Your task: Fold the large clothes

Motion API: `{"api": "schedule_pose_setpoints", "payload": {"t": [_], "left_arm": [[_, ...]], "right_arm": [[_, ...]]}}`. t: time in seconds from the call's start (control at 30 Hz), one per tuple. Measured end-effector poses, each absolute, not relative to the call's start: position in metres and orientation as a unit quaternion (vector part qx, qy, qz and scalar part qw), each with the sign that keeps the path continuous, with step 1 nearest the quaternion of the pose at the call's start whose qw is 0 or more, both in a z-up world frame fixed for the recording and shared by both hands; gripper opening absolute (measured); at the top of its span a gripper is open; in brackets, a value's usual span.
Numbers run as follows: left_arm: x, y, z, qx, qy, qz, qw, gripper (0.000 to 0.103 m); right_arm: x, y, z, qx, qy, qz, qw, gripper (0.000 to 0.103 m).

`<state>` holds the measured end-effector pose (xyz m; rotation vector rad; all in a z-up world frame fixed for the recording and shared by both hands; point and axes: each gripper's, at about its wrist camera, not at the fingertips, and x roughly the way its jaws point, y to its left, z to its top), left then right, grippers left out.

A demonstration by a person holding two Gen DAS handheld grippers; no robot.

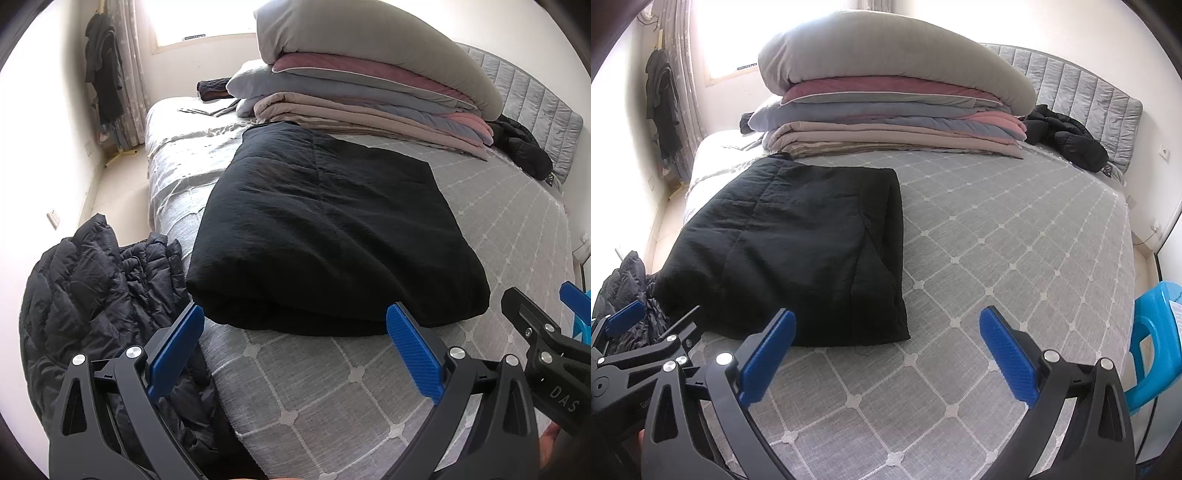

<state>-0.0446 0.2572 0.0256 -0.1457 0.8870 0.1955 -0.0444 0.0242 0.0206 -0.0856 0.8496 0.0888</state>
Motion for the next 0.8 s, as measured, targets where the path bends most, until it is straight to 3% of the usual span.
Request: {"api": "schedule_pose_setpoints", "payload": {"t": [0.4,0.6,0.8], "left_arm": [[-0.049,0.255,0.028,-0.102,0.405,0.072,0.906,0.095],[-0.051,0.236,0.039,-0.067,0.367,0.08,0.924,0.095],[-0.036,0.217,0.03,-0.071,0.403,0.055,0.911,0.095]], "right_arm": [[-0.05,0.015,0.023,-0.026,0.408,0.053,0.911,0.096],[-0.056,-0.009,0.026,-0.016,0.395,0.046,0.917,0.096],[-0.061,-0.054,0.015,-0.026,0.394,0.006,0.919,0.096]]}}
